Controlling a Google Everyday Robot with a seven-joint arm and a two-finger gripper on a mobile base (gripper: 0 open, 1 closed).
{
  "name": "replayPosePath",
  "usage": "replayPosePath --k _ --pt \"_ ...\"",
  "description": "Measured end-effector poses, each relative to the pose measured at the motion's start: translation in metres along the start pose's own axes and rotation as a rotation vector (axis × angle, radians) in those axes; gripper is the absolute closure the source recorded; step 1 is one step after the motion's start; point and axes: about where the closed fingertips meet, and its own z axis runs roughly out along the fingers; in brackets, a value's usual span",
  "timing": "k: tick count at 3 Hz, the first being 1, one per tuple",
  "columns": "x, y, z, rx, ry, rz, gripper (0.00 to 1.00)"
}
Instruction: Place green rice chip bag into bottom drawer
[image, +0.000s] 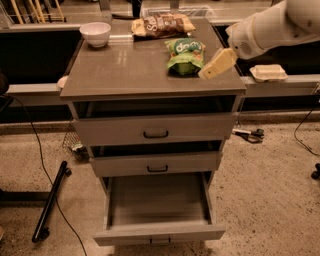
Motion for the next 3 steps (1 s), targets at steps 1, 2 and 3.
replayPosePath --k 1,2,3 --pt "-0.004 -0.021 0.041 0.040 -0.003 0.051 0.00" --pt "-0.004 -0.037 0.072 0.083 -0.003 0.119 0.00" --pt "-0.004 -0.040 0.101 0.095 0.014 0.164 0.00"
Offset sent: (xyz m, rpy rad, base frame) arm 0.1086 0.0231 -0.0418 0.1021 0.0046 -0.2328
